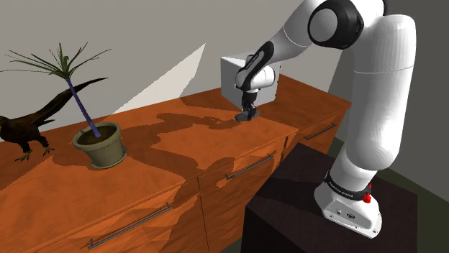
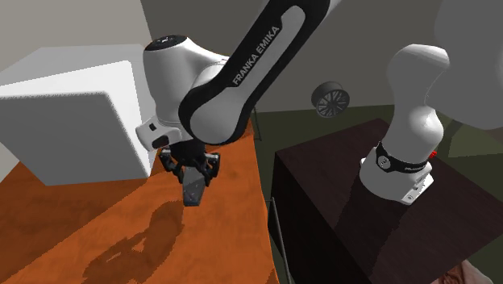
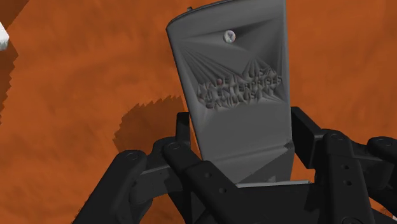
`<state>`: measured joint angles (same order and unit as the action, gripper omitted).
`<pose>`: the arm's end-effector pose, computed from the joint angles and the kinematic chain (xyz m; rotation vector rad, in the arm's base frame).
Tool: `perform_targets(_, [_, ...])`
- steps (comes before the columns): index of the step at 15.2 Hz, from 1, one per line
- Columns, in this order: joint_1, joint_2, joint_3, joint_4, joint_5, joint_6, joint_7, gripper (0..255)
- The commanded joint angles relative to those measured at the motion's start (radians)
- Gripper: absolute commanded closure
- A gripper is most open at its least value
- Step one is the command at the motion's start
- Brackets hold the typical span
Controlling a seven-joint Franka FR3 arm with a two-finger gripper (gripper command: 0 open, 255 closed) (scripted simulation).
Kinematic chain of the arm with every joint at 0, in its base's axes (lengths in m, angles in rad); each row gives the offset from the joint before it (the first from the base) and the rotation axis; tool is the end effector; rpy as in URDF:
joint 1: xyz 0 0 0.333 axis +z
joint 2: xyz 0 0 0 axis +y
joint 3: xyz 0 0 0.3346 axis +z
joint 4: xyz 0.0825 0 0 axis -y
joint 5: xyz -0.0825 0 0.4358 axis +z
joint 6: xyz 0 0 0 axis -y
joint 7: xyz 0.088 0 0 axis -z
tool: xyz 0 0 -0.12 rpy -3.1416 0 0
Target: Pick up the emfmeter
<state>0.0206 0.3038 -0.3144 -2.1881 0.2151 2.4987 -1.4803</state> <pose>0.5725 -0.1754 0.2200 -2.7310 -1.5464 -0.0749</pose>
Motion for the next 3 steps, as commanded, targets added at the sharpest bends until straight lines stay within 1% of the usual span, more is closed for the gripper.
perform_targets(1, [0.006,-0.026,-0.008,0.001,-0.016,-0.025,0.013,255])
perform_targets(3, [0.006,-0.028,-0.008,0.001,-0.018,-0.027,0.014,255])
